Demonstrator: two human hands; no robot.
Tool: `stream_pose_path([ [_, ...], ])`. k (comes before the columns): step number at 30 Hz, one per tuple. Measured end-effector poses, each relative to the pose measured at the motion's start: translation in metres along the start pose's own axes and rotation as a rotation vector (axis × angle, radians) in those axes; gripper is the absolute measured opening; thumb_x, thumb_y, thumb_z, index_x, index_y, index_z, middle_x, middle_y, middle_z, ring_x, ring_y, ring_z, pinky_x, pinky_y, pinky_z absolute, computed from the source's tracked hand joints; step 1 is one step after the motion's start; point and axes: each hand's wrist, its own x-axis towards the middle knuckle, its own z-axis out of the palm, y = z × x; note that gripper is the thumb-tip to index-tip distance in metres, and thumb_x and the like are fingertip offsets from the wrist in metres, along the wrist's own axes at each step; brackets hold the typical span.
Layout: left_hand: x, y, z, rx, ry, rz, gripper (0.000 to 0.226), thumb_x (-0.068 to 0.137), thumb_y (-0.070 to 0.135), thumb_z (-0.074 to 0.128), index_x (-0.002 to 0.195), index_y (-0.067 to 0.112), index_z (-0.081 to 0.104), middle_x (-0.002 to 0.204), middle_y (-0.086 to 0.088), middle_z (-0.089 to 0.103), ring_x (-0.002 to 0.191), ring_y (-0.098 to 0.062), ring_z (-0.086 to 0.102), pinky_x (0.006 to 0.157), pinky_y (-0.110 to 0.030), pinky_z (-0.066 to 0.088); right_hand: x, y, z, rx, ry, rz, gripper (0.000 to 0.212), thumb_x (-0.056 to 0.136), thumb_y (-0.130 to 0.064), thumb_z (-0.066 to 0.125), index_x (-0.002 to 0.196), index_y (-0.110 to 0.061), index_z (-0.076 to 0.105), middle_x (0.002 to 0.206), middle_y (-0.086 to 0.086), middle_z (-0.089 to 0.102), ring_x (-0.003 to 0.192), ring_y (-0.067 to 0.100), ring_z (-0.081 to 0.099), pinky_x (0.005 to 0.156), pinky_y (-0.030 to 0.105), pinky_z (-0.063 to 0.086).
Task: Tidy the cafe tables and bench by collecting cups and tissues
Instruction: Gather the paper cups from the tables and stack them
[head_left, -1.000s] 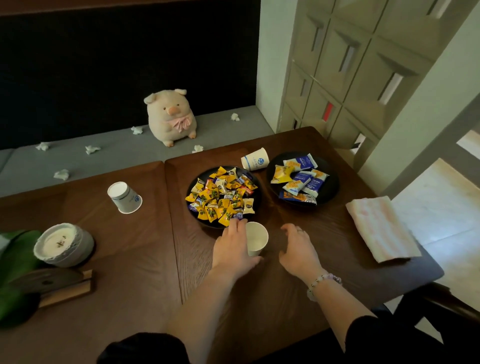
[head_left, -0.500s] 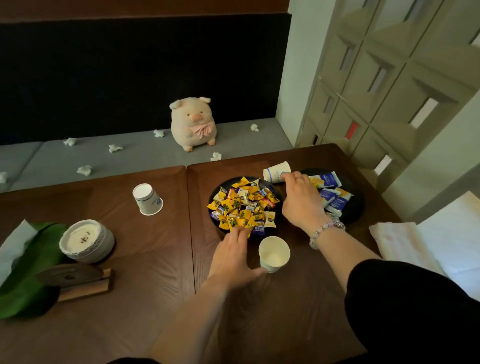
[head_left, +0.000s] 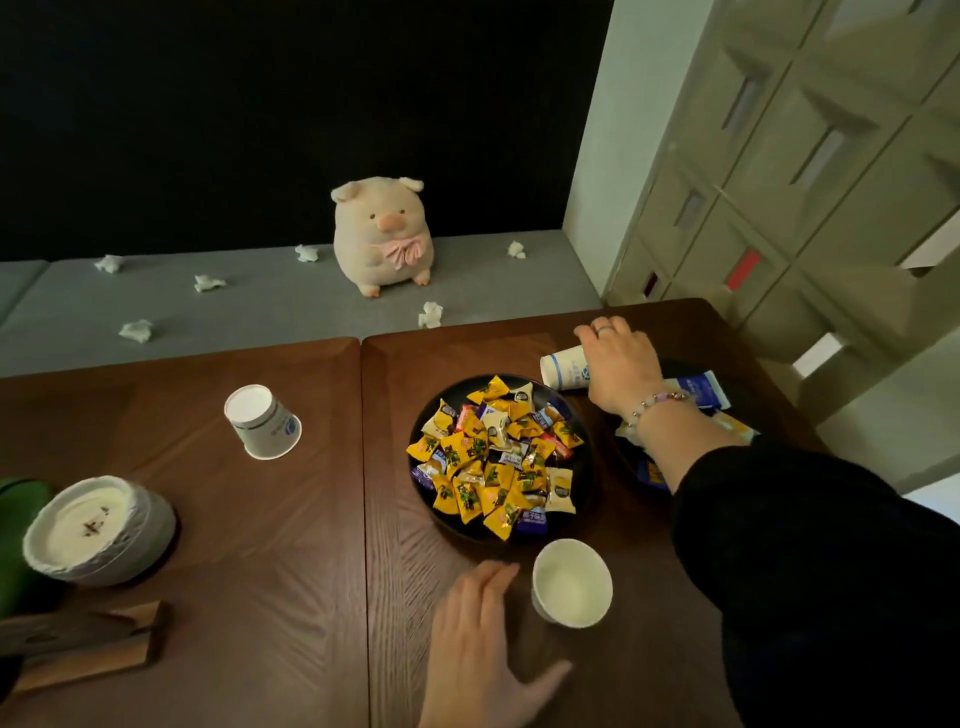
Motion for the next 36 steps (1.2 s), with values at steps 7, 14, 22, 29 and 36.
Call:
stream_pose_path([
  [7,-0.01,-0.04,0.031,0.195,0.01,-0.149,0.088,0.067,0.082,0.038,0.123,0.015,0.046,0.12,-0.006,0.065,0.115,-0.023,0.044,0.097,-0.039,0.028,0.044,-0.013,0.037,-0.126,-0.08,-0.09,0.055,0.085,-0.017,0.059,0.135,-0.016,0.039,0.136,0.008,0.044,0.128,0.025,0.036,0.103,0.041,0.034],
  [14,-0.008,-0.038,0.034,0.242,0.021,-0.165,0.089,0.057,0.077,0.048,0.113,0.01,0.068,0.119,-0.007,0.065,0.114,-0.025,0.044,0.097,-0.04,0.027,0.055,-0.01,0.058,-0.111,-0.11,-0.066,0.048,0.084,-0.013,0.06,0.129,-0.013,0.043,0.133,0.01,0.048,0.125,0.027,0.041,0.101,0.042,0.032],
  [22,-0.007,-0.038,0.031,0.236,-0.037,-0.169,0.089,0.057,0.075,0.048,0.116,0.012,0.063,0.119,-0.007,0.065,0.113,-0.025,0.044,0.097,-0.041,0.028,0.049,-0.006,0.046,-0.013,0.023,-0.026,0.057,0.079,-0.014,0.068,0.13,-0.013,0.042,0.131,0.01,0.051,0.124,0.028,0.039,0.099,0.041,0.031],
  [29,-0.007,-0.037,0.024,0.247,-0.076,-0.188,0.084,0.069,0.077,0.039,0.113,0.012,0.068,0.118,-0.005,0.065,0.114,-0.023,0.043,0.096,-0.04,0.027,0.012,-0.004,0.016,0.144,0.131,-0.004,0.069,0.076,-0.016,0.072,0.135,-0.015,0.037,0.135,0.009,0.047,0.125,0.028,0.039,0.099,0.041,0.033],
  [36,-0.008,-0.027,0.013,0.283,-0.228,-0.219,0.09,0.068,0.078,0.033,0.111,0.009,0.071,0.116,-0.008,0.067,0.104,-0.03,0.065,0.094,-0.045,0.041,-0.079,-0.014,0.0,0.526,0.268,0.026,0.067,0.076,-0.021,0.073,0.134,-0.013,0.041,0.135,0.009,0.042,0.123,0.026,0.043,0.099,0.037,0.039],
])
